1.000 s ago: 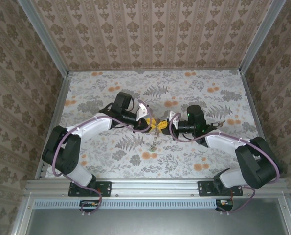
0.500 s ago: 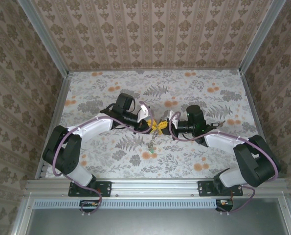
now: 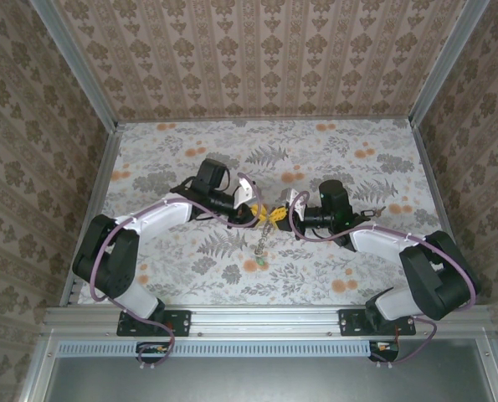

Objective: Put the keys on the keyring

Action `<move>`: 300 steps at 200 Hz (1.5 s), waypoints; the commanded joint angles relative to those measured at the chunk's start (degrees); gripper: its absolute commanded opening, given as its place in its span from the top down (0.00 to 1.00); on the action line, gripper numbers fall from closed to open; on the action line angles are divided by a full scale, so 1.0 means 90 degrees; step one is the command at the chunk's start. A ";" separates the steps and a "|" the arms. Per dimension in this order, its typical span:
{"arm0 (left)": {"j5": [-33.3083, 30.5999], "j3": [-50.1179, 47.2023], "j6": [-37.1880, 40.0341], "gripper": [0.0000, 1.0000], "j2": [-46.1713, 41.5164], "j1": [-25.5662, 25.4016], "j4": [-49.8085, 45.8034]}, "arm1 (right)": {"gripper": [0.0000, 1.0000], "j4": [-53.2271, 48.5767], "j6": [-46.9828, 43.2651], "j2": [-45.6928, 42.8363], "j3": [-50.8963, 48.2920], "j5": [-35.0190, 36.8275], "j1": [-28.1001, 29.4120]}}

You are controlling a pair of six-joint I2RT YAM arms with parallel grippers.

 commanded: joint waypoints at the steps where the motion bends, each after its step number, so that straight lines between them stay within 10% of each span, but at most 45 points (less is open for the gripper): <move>1: 0.0198 -0.0117 -0.0072 0.74 -0.0152 0.0084 0.0144 | 1.00 0.0318 0.0062 0.0003 -0.0040 -0.0249 -0.0038; 300: 0.0351 0.0325 0.0011 0.90 0.0398 -0.0276 0.0048 | 1.00 -0.0005 0.0110 0.0075 0.0188 -0.0300 -0.0031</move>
